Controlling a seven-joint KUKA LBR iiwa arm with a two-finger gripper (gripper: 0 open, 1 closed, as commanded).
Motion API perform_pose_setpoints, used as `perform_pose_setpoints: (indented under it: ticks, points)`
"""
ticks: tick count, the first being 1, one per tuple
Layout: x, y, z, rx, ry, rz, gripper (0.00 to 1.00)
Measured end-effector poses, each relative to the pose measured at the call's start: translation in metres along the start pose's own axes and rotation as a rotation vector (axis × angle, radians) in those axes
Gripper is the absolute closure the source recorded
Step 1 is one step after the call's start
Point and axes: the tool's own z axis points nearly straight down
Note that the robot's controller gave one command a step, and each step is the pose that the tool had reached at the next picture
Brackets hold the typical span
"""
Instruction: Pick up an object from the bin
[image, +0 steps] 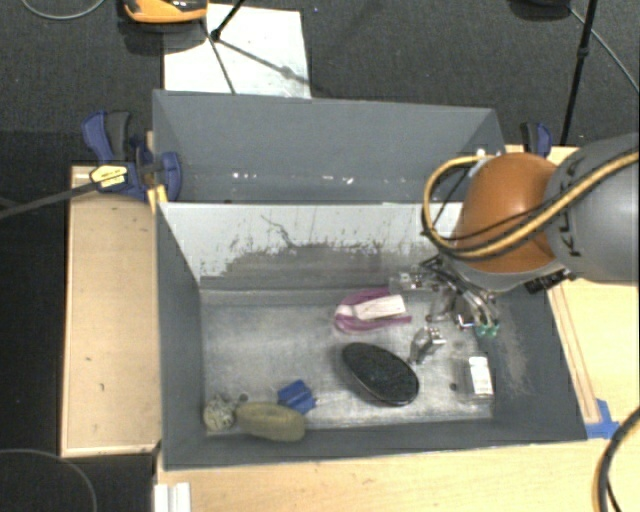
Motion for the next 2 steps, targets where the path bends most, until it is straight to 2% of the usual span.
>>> perform_pose_setpoints:
  ticks: [1,2]
  points:
    - [0.056,0.055,0.041,0.006,-0.022,0.029,0.00]
    - [0.053,0.098,0.033,0.002,-0.001,-0.013,0.00]
